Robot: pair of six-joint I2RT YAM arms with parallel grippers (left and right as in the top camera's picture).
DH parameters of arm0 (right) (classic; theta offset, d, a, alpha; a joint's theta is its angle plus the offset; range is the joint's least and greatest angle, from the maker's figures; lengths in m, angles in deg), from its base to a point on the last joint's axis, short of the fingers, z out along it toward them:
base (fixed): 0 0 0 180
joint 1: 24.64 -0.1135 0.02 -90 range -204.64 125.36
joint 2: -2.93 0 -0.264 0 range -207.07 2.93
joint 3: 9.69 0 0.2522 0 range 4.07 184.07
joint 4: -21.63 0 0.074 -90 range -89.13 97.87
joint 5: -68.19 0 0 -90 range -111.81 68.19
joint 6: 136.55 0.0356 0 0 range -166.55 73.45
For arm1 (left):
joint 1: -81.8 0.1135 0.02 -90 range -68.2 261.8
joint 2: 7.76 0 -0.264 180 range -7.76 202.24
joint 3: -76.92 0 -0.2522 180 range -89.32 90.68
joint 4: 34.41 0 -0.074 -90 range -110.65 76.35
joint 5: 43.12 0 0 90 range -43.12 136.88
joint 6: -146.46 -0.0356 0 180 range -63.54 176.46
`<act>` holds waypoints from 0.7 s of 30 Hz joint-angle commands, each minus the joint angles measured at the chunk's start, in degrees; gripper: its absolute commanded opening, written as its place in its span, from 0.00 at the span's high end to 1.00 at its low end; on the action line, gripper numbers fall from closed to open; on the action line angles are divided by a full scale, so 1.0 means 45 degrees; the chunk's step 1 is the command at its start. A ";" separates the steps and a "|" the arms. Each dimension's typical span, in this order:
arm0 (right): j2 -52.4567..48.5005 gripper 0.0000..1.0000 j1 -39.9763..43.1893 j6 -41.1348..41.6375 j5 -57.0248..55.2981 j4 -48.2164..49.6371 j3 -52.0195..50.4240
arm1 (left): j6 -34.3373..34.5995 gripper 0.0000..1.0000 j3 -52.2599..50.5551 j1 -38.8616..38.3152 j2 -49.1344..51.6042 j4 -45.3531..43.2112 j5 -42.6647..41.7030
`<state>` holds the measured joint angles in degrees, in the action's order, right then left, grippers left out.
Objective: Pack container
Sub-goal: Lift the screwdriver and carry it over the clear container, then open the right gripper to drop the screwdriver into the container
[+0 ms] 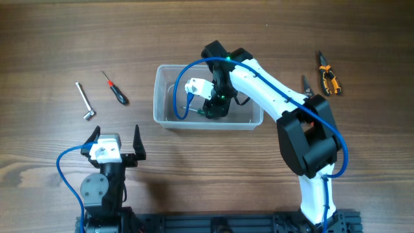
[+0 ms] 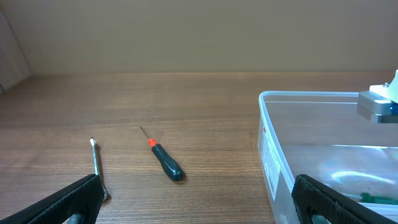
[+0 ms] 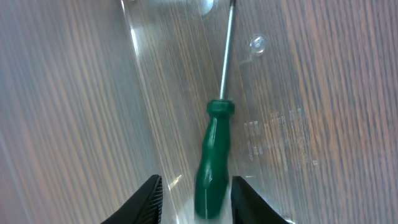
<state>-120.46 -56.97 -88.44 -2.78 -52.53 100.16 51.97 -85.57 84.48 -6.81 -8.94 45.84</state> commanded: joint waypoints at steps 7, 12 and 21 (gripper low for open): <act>0.0160 0.62 -0.0010 0.1841 0.0073 -0.0175 0.0345 | -0.0287 0.00 -0.0053 -0.0073 -0.0029 -0.0029 -0.0194; 0.1384 0.62 0.0068 0.3891 -0.0068 -0.0651 0.1875 | -0.0287 0.00 -0.0053 -0.0073 -0.0029 -0.0029 -0.0194; 0.4537 0.47 0.1938 0.8140 -0.3201 -0.2764 0.4080 | -0.0287 0.00 -0.0053 -0.0073 -0.0029 -0.0029 -0.0194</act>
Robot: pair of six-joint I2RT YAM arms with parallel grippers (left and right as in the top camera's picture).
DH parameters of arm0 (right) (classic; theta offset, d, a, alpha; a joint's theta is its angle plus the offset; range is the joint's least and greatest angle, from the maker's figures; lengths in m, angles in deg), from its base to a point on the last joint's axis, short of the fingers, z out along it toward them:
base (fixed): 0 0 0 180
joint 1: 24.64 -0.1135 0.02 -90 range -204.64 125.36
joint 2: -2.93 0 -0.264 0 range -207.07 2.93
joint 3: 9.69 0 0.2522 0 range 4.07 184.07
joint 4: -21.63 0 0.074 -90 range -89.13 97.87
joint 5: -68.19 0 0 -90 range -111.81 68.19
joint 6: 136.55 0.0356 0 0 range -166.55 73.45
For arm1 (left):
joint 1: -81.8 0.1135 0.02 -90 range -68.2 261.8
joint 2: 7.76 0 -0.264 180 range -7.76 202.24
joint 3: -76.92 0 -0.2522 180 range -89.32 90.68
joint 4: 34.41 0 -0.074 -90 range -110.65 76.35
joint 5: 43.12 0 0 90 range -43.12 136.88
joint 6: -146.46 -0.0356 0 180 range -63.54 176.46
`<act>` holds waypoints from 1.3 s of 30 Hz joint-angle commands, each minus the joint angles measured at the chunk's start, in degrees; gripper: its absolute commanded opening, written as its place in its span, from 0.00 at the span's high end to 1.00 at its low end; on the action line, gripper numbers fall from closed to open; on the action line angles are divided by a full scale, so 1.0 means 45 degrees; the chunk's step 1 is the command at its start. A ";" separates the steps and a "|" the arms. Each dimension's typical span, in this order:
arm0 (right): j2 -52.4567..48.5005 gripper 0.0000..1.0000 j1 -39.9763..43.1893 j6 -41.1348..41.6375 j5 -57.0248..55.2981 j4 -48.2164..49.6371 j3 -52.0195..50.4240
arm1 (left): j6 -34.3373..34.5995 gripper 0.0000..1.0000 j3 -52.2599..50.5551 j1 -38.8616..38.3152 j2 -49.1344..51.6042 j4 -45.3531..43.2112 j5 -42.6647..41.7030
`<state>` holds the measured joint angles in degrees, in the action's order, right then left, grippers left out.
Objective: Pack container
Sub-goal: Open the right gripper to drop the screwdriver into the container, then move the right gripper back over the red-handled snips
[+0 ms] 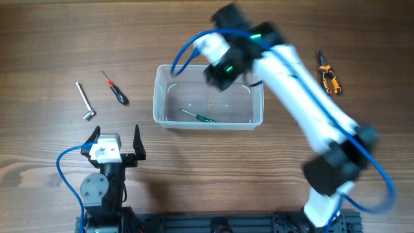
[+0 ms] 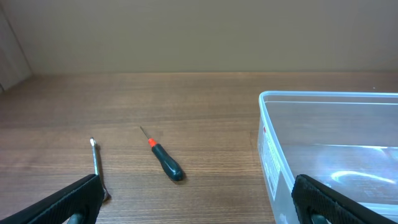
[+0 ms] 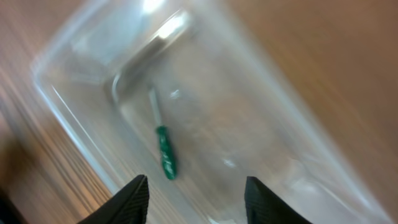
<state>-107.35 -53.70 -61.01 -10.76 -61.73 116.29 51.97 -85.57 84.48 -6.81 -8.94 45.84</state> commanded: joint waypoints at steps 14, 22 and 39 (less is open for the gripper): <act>0.2550 0.31 0.7480 0.2215 -0.1603 -0.3949 0.0049 | -0.0287 0.00 -0.0053 -0.0073 -0.0029 -0.0029 -0.0194; 0.2545 0.31 0.8310 0.1758 -0.1452 -0.1608 -0.3172 | -0.0287 0.00 -0.0053 -0.0073 -0.0029 -0.0029 -0.0194; 0.2511 0.46 0.8296 0.2919 -0.1370 0.3487 -0.9369 | -0.0287 0.00 -0.0053 -0.0073 -0.0029 -0.0029 -0.0194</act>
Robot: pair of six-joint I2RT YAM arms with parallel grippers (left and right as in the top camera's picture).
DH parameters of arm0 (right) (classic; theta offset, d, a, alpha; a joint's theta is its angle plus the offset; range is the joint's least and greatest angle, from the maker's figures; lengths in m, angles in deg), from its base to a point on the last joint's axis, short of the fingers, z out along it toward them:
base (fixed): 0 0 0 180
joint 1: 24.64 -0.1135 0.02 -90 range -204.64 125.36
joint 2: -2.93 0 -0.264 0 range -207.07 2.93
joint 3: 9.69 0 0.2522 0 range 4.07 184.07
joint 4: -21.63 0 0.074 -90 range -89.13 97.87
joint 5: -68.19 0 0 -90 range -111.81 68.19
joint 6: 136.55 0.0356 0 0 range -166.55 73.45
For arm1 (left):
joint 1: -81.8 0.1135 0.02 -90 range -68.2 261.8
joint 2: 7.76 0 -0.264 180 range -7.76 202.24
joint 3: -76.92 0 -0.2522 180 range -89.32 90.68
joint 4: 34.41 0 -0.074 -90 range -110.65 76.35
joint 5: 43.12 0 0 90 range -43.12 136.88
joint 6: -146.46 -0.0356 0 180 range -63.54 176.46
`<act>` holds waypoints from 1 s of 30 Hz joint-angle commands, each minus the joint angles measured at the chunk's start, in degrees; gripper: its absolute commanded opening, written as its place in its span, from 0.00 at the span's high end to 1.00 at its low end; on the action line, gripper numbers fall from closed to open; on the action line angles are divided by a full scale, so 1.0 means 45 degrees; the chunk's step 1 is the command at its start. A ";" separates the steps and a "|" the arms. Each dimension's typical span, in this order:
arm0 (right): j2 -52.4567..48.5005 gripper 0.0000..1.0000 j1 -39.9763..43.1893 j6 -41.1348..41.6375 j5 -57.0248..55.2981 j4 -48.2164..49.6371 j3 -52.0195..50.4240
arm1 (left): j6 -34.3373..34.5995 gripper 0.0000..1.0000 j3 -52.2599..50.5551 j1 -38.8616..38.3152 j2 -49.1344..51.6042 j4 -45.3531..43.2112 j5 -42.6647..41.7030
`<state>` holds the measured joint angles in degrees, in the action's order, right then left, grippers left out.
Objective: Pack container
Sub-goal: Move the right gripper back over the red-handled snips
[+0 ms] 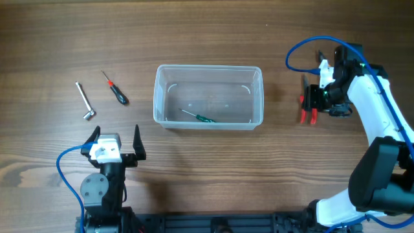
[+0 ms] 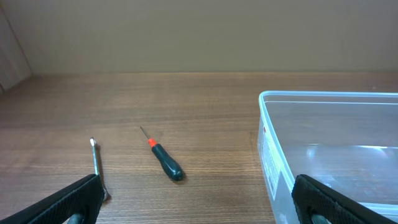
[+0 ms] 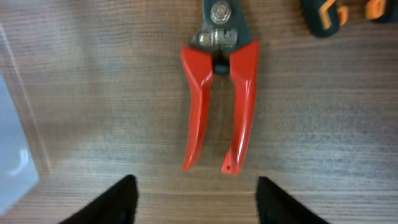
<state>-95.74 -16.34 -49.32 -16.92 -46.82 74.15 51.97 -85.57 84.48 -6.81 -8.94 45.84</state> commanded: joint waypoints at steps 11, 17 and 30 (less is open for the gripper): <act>-0.1035 0.47 -0.0015 -0.0068 -0.0010 0.0636 -0.0010 | -0.0287 0.00 -0.0053 -0.0073 -0.0029 -0.0029 -0.0194; -0.2375 0.47 -0.0039 -0.0393 -0.0010 0.0845 -0.0010 | -0.0287 0.00 -0.0053 -0.0073 -0.0029 -0.0029 -0.0194; -0.2720 0.47 -0.0233 -0.0398 0.0000 0.1399 -0.0005 | -0.0287 0.00 -0.0053 -0.0073 -0.0029 -0.0029 -0.0194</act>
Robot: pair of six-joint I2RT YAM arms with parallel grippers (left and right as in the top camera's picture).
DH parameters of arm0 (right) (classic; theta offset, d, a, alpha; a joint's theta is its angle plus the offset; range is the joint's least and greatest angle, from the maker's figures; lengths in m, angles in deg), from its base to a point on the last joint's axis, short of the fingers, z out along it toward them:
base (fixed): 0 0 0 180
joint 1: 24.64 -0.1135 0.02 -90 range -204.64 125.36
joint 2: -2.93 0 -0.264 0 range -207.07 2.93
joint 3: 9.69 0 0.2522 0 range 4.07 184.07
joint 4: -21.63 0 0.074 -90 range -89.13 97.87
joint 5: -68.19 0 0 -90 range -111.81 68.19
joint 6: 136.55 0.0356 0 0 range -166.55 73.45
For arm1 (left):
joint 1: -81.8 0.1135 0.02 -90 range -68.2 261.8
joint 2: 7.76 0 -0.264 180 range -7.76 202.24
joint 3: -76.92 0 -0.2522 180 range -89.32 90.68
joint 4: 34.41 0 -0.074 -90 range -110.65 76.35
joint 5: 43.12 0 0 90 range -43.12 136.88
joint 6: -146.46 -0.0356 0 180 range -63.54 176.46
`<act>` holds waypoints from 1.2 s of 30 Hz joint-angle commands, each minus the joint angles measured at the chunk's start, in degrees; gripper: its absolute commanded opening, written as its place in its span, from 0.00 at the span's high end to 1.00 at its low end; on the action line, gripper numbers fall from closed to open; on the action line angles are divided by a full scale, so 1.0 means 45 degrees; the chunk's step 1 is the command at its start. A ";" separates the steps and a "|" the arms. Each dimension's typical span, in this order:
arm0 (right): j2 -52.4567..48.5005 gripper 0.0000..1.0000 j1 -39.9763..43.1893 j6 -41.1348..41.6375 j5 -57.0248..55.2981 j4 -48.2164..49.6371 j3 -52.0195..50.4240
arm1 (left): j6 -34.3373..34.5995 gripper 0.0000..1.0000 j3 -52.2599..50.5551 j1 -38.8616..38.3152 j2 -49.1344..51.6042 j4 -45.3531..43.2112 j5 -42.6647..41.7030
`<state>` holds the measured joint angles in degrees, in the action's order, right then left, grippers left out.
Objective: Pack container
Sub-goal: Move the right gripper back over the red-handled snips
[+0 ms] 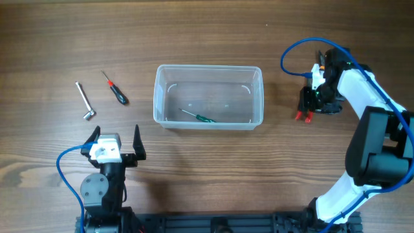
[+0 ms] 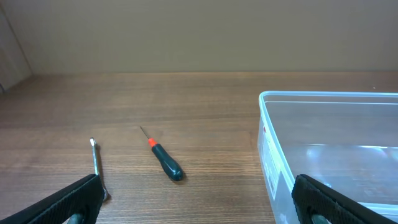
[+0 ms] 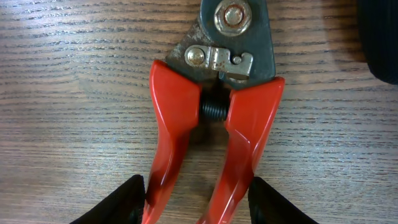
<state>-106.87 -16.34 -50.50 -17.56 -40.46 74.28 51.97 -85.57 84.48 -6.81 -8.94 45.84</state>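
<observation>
A clear plastic container (image 1: pixel 208 97) stands mid-table with a green screwdriver (image 1: pixel 199 117) lying in it. Right of it lie red-handled pliers (image 3: pixel 171 124), their handle ends showing in the overhead view as well (image 1: pixel 302 116). My right gripper (image 3: pixel 196 205) is low over them, open, with a finger just outside each red handle. Left of the container lie a small red-and-black screwdriver (image 2: pixel 165 163) and an L-shaped metal wrench (image 2: pixel 96 167). My left gripper (image 2: pixel 198 198) is open near the front edge, holding nothing.
A dark tool handle (image 3: pixel 382 37) lies just beyond the red pliers at the upper right of the right wrist view. The container's near wall (image 2: pixel 273 168) stands to the right of the left gripper.
My right gripper has come down closer onto the red pliers, and its fingers now flank the handles near the pivot. The left arm and the other tools have not moved.
My right gripper was inside the container, open over the green screwdriver lying there. Then it was above the container, with the screwdriver left on the bottom. Later it hung over the red pliers on the right, and now sits low astride their handles.
</observation>
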 commanded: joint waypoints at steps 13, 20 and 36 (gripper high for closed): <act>-0.0243 0.27 -0.0374 -0.0024 -0.0442 -0.0690 0.0627 | -0.0287 0.00 -0.0053 -0.0073 -0.0029 -0.0029 -0.0194; -0.0219 0.26 -0.0379 0.1705 -0.0986 -0.2132 0.2521 | -0.0287 0.00 -0.0053 -0.0073 -0.0029 -0.0029 -0.0194; -0.0223 0.32 -0.1137 0.4580 -0.0520 -0.1710 0.3060 | -0.0287 0.00 -0.0053 -0.0073 -0.0029 -0.0034 -0.0194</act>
<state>-107.04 -18.99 -33.36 -20.53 -48.92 87.09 51.97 -85.57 84.48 -6.81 -8.94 45.84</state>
